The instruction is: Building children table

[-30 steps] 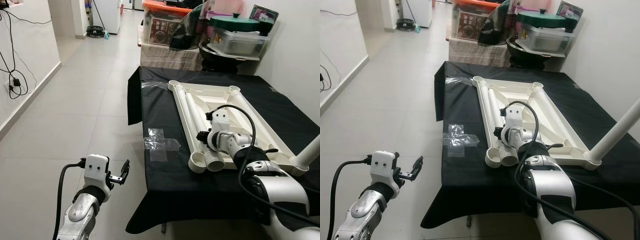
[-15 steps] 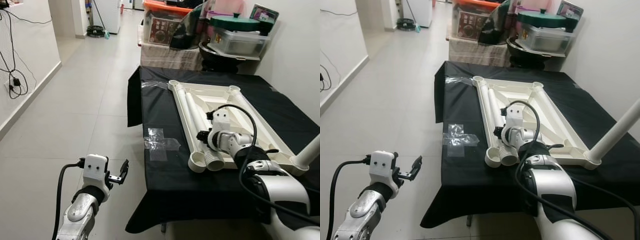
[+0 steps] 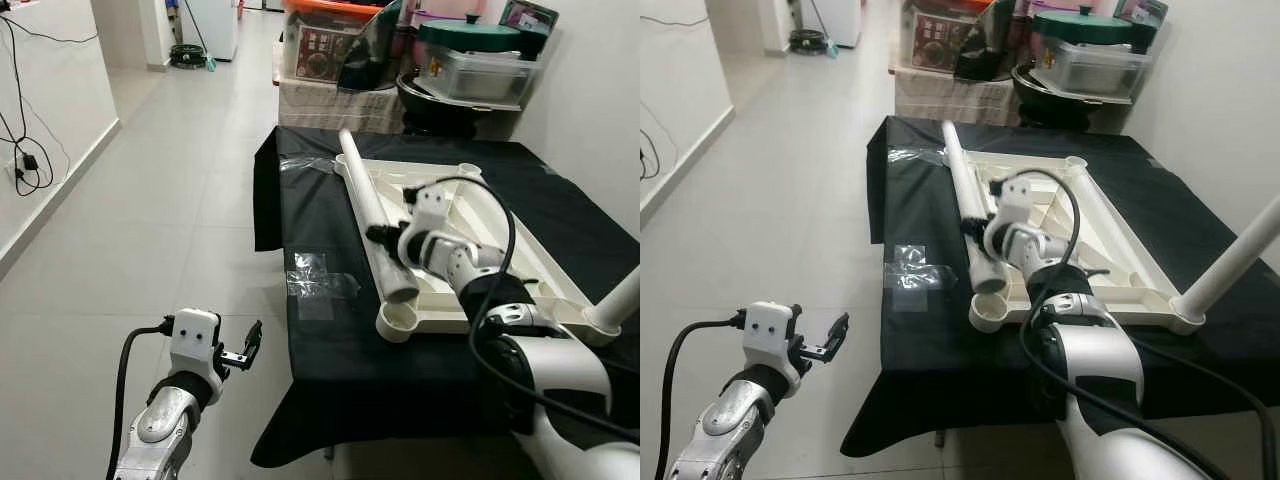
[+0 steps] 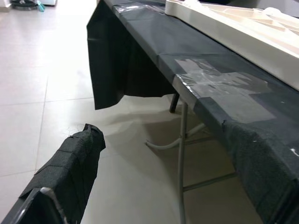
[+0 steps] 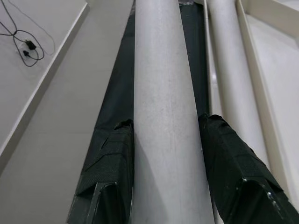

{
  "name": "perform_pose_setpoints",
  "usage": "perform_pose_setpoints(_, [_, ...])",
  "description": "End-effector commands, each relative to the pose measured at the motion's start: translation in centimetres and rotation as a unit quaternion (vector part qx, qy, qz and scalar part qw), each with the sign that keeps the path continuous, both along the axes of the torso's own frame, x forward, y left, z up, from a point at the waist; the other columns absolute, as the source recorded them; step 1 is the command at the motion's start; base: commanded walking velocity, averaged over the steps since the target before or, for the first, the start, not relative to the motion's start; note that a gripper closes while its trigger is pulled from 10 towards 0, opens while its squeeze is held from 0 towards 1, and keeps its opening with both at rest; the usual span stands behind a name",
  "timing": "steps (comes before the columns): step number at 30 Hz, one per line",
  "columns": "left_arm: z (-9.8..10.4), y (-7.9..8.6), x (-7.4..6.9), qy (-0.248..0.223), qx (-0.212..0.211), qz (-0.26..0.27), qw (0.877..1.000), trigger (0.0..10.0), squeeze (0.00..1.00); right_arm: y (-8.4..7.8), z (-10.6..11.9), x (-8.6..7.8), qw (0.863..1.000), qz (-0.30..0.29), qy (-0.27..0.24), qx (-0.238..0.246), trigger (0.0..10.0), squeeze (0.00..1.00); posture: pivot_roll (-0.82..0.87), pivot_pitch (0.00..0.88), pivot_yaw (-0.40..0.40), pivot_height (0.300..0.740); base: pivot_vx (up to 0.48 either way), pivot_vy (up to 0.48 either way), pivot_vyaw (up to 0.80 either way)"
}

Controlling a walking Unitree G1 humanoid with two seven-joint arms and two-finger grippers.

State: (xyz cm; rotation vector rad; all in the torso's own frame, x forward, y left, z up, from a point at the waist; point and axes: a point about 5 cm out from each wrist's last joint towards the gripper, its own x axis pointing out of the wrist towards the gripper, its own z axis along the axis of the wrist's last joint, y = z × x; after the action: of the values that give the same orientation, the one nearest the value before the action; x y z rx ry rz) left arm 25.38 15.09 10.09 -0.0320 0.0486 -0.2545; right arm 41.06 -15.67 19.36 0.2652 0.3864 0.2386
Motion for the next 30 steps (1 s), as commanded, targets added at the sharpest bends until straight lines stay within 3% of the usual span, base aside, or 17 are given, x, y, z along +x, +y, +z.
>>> perform_pose_setpoints(1, [0.1, -0.1, 0.1, 0.000, -0.005, -0.007, 1.000, 10.0, 0.00, -0.3, 0.9, 0.2, 1.000, -0.012, -0.021, 0.016, 10.0, 0.00, 0.09, 0.000, -0.128, 0.740, 0.000, 0.000, 0.00])
perform_pose_setpoints(4, [0.6, -0.1, 0.1, -0.005, -0.021, -0.014, 1.000, 10.0, 0.00, -0.4, 1.9, 0.4, 0.998, -0.021, -0.040, 0.048, 10.0, 0.00, 0.09, 0.000, -0.126, 0.740, 0.000, 0.000, 0.00])
perform_pose_setpoints(5, [1.5, -0.4, 0.0, -0.012, -0.067, -0.037, 0.997, 10.0, 0.00, 0.1, 2.6, 0.5, 0.995, -0.009, -0.060, 0.074, 10.0, 0.00, 0.09, 0.000, -0.123, 0.740, 0.000, 0.000, 0.00])
perform_pose_setpoints(7, [3.3, -1.6, -0.5, -0.027, -0.144, -0.106, 0.983, 10.0, 0.00, 1.9, 3.7, 0.3, 0.986, 0.036, -0.092, 0.132, 10.0, 0.00, 0.09, 0.000, -0.120, 0.740, 0.000, 0.000, 0.00])
perform_pose_setpoints(10, [4.1, -2.1, -0.8, -0.034, -0.178, -0.138, 0.974, 10.0, 0.00, 3.2, 4.2, 0.0, 0.978, 0.071, -0.108, 0.163, 10.0, 0.00, 0.10, 0.000, -0.115, 0.740, 0.000, 0.000, 0.00])
perform_pose_setpoints(12, [5.2, -2.7, -1.4, -0.041, -0.221, -0.191, 0.955, 10.0, 0.00, 5.8, 4.6, -1.2, 0.960, 0.145, -0.130, 0.202, 10.0, 0.00, 0.10, 0.000, -0.108, 0.740, 0.000, 0.000, 0.00])
perform_pose_setpoints(13, [5.2, -2.7, -1.4, -0.041, -0.221, -0.191, 0.955, 10.0, 0.00, 5.8, 4.6, -1.2, 0.960, 0.145, -0.130, 0.202, 10.0, 0.00, 0.10, 0.000, -0.108, 0.740, 0.000, 0.000, 0.00])
perform_pose_setpoints(15, [5.6, -3.0, -1.8, -0.038, -0.244, -0.224, 0.943, 10.0, 0.00, 7.8, 4.3, -2.4, 0.947, 0.191, -0.134, 0.222, 10.0, 0.00, 0.10, 0.000, -0.106, 0.740, 0.000, 0.000, 0.00])
perform_pose_setpoints(17, [5.7, -3.1, -1.9, -0.032, -0.249, -0.237, 0.938, 10.0, 0.00, 9.0, 4.1, -3.1, 0.941, 0.215, -0.137, 0.224, 10.0, 0.00, 0.10, 0.000, -0.104, 0.740, 0.000, 0.000, 0.00])
perform_pose_setpoints(21, [5.7, -3.1, -1.9, -0.030, -0.248, -0.241, 0.938, 10.0, 0.00, 9.6, 4.0, -3.7, 0.935, 0.236, -0.141, 0.223, 10.0, 0.00, 0.11, 0.000, -0.106, 0.740, 0.000, 0.000, 0.00])
perform_pose_setpoints(24, [5.5, -2.6, -1.8, -0.022, -0.253, -0.234, 0.939, 10.0, 0.00, 11.0, 4.6, -5.8, 0.910, 0.302, -0.161, 0.236, 10.0, 0.00, 0.11, 0.000, -0.101, 0.740, 0.000, 0.000, 0.00])
perform_pose_setpoints(30, [5.6, -2.1, -1.5, -0.016, -0.259, -0.226, 0.939, 10.0, 0.00, 11.3, 5.1, -7.5, 0.893, 0.339, -0.175, 0.240, 10.0, 0.00, 0.11, 0.000, -0.097, 0.740, 0.000, 0.000, 0.00])
